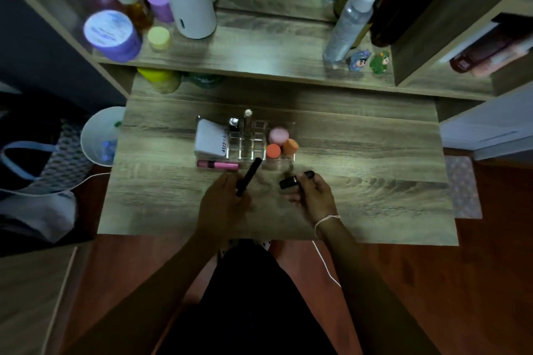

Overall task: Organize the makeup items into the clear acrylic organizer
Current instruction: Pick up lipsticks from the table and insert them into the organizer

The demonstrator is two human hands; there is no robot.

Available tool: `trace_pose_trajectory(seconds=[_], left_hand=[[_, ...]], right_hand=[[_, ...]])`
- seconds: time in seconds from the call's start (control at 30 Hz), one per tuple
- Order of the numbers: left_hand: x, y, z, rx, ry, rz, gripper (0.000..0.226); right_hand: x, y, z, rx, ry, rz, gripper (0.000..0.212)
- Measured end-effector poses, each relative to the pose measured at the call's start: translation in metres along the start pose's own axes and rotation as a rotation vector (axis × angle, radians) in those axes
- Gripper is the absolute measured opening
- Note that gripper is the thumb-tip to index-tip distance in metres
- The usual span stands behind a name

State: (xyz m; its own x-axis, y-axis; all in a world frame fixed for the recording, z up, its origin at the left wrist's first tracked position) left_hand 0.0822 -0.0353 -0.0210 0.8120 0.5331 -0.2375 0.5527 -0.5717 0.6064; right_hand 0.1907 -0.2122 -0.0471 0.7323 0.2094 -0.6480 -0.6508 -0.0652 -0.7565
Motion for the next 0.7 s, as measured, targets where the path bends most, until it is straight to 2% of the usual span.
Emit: trace_pose_trajectory(seconds=[0.07, 0.13, 0.23, 0.33, 0.7], left_hand=[[-0.002, -0.007, -0.017, -0.071, 0.107, -0.008, 0.020], [-0.001, -0.013, -0.032, -0.117, 0.188, -0.018, 0.022], [0.002, -0.023, -0.050, -0.129, 0.255, -0.039, 0.018], [0.004, -0.030, -0.066, -0.156, 0.321, -0.038, 0.015], [-0.004, -0.062, -0.081, -0.196, 0.371, -0.092, 0.017]], right_hand=[[-0.007, -0.003, 0.023, -0.033, -0.070, -0.062, 0.005], [-0.013, -0.007, 0.042, -0.138, -0.106, -0.137, 0.018], [-0.014, -0.021, 0.067, -0.282, -0.060, -0.257, 0.030], [-0.009, -0.036, 0.088, -0.343, -0.007, -0.351, 0.025], [0.000, -0.050, 0.131, -0.587, 0.123, -0.580, 0.027]])
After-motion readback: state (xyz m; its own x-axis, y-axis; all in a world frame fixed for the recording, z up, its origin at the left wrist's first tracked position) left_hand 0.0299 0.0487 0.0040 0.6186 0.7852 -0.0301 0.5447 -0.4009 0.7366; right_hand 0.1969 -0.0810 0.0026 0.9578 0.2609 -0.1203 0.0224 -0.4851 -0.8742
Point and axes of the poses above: each hand's wrist, its own x-axis towards the middle knuckle, its own z-axis out of the palm, y = z × x, the point moved 7 cm from there along x, towards the middle knuckle, and after that the axes turned 2 degrees about x, right-handed, at the moved point
